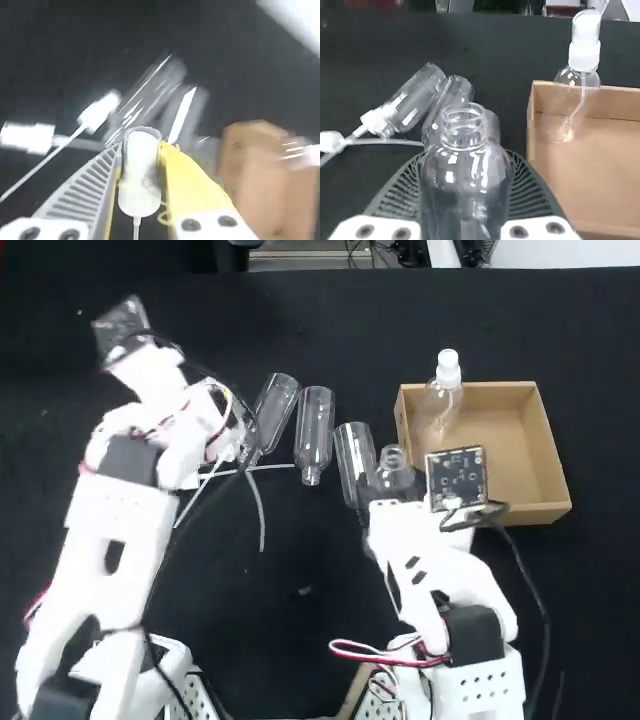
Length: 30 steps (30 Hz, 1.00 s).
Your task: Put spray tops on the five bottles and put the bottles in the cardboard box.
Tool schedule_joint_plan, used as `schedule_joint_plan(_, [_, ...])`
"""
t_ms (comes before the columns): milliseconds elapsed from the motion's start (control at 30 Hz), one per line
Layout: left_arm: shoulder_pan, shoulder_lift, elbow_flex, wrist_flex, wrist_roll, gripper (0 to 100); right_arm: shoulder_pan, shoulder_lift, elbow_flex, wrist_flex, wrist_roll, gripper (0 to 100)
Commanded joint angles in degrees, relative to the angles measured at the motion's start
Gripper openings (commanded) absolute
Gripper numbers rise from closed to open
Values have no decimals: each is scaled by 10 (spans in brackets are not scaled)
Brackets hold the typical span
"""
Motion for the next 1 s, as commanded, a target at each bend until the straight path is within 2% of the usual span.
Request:
schedule_joint_plan(0, [-1,-107,-41,-72,-6,29,-53,-8,7,-47,-12,11])
schedule_joint_plan(167, [6,-171,-44,-167,-6,30,-83,-8,30,-102,-12,11])
schedule_joint_plan(267, [43,-203,-44,-239,-12,30,-84,-8,29,-108,-13,11])
schedule_joint_plan(400, [120,-229,-38,-300,-124,30,-84,-30,30,-106,-13,11])
schedule_joint_plan(533, [210,-237,-44,-334,-232,30,-84,-129,59,-101,-13,11])
schedule_joint_plan(633, [261,-233,-44,-340,-242,30,-84,-216,99,-101,-12,11])
schedule_joint_plan(733, [290,-231,-44,-341,-245,30,-95,-215,102,-98,-9,11])
schedule_joint_plan(967, [291,-231,-42,-383,-246,30,-109,-211,101,-102,-8,11])
